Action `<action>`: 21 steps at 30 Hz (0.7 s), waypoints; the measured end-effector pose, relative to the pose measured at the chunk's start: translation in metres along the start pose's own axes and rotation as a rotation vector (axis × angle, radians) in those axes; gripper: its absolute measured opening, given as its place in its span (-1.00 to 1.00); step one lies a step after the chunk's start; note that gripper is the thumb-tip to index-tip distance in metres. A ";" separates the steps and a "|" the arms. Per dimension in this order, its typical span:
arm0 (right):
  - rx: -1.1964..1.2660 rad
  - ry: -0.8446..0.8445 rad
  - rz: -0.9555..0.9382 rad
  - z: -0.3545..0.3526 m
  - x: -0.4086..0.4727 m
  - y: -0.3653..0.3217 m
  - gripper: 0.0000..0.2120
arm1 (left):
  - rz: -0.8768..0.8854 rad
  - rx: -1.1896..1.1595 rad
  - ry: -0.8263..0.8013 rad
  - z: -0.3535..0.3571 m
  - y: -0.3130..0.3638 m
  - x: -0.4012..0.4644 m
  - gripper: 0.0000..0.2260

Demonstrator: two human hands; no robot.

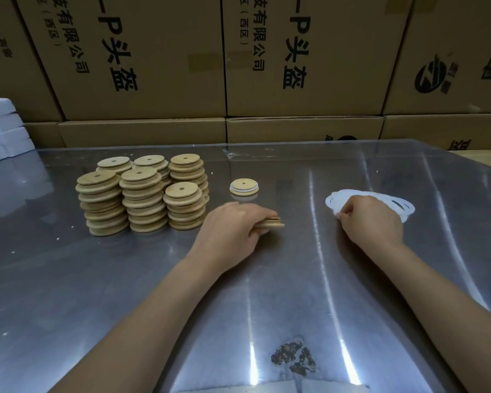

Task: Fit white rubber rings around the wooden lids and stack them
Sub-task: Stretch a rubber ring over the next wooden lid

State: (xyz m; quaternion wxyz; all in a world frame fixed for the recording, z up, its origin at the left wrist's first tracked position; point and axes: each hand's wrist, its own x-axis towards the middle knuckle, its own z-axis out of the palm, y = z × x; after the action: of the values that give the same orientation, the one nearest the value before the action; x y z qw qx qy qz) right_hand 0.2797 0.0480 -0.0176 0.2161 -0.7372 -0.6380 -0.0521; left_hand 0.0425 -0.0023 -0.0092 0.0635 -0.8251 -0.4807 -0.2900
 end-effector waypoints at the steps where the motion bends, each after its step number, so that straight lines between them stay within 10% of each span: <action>1: -0.024 0.006 -0.003 0.000 0.001 -0.001 -0.79 | -0.004 -0.024 -0.022 0.001 0.001 0.000 -0.75; 21: -0.119 0.019 -0.012 0.005 0.000 -0.006 -0.76 | -0.057 -0.174 -0.137 0.015 0.006 -0.001 -0.67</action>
State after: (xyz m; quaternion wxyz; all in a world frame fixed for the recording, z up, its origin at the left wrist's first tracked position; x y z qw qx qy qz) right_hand 0.2733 0.0509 -0.0206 0.1778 -0.7444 -0.6361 -0.0982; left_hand 0.0533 -0.0003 -0.0213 -0.0496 -0.8314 -0.4801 -0.2752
